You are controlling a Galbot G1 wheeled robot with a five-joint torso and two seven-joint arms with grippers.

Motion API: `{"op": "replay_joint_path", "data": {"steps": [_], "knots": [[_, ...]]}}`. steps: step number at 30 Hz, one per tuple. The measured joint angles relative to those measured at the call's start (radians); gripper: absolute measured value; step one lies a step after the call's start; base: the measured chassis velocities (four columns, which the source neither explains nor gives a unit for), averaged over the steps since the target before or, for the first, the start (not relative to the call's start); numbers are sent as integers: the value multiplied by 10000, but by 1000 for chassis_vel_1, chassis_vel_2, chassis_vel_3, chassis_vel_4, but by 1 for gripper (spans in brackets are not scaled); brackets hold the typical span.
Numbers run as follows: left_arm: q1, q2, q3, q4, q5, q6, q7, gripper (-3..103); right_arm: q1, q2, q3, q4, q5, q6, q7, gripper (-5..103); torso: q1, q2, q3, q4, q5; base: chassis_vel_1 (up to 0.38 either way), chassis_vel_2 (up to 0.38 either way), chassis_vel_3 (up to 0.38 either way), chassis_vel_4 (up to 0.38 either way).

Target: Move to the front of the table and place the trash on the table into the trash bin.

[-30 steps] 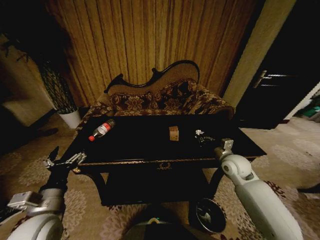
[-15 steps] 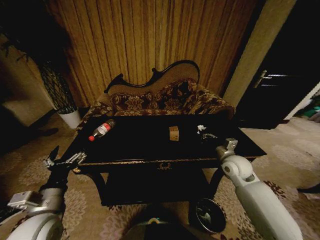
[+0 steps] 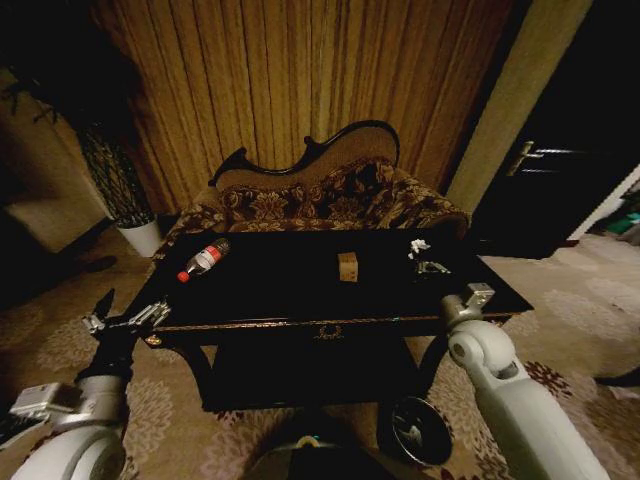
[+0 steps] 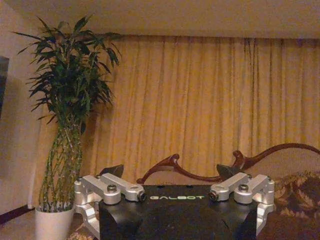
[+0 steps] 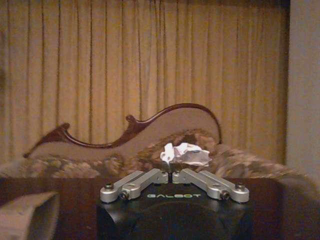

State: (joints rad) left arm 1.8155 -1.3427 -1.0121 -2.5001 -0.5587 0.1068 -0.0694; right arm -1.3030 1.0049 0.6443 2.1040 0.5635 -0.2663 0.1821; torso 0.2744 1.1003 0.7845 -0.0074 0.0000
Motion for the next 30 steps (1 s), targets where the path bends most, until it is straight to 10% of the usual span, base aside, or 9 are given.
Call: {"op": "replay_joint_path", "data": {"steps": [30], "knots": [[-124, 46, -8, 0, -91, 77, -163, 100, -1415, 346, 985, 835, -169, -511, -26, 0, 1, 0, 0, 1, 0, 12, -11, -10, 9]]}}
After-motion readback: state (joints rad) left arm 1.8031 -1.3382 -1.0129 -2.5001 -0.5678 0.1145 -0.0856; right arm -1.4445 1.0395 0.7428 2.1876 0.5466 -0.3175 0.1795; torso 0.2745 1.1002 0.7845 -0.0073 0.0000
